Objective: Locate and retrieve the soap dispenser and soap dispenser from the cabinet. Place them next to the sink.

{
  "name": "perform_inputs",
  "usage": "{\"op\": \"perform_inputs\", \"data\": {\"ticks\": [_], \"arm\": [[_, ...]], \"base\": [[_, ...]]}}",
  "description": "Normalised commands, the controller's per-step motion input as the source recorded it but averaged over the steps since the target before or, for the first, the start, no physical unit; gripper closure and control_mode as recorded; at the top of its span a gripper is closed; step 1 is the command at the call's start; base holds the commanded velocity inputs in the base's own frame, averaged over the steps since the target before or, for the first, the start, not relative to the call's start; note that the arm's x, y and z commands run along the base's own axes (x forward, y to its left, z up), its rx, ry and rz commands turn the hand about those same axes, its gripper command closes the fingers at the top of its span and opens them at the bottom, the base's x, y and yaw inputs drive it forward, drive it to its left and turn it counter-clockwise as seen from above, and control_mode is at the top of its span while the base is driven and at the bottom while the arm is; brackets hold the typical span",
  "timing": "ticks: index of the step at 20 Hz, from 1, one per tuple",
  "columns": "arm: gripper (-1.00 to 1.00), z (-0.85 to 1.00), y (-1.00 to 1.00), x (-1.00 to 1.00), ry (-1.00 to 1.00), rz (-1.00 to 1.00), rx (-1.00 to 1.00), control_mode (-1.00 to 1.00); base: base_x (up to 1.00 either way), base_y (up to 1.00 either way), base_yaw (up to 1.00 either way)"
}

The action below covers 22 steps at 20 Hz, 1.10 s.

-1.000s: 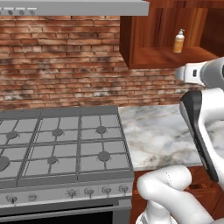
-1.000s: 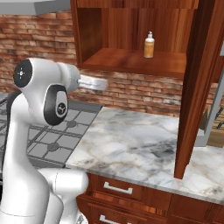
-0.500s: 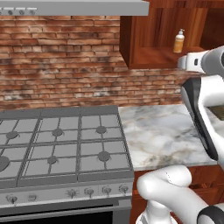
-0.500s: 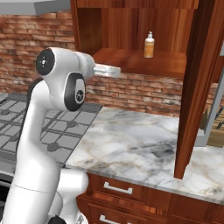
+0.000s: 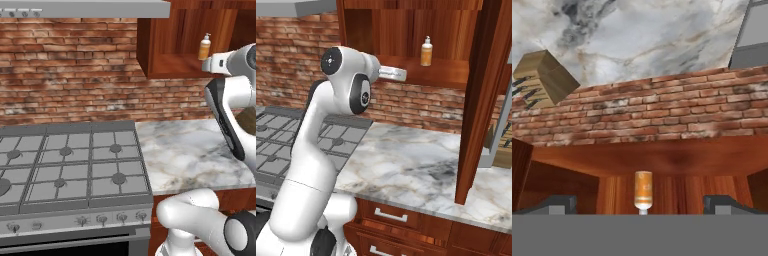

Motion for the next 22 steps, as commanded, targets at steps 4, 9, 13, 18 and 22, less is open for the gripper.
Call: {"op": "perform_inputs", "data": {"ticks": [4,9,13,18,22], "arm": [[-1.0,-0.06,-0.2,0.67,0.0,-0.01,0.0,-1.0],[-1.0,-0.02,-0.24,0.65,0.0,0.0,0.0,-1.0],[-1.0,0.0,-0.25,0.62,0.02,0.0,0.0,-1.0],[-1.0,0.0,-0.1,0.47,0.05,0.0,0.0,-1.0],[-1.0,0.0,-0.07,0.38,0.07,0.0,0.0,-1.0]], "base": [[0.0,0.0,0.0],[0.0,0.0,0.0],[0.0,0.0,0.0],[0.0,0.0,0.0],[0.0,0.0,0.0]]}}
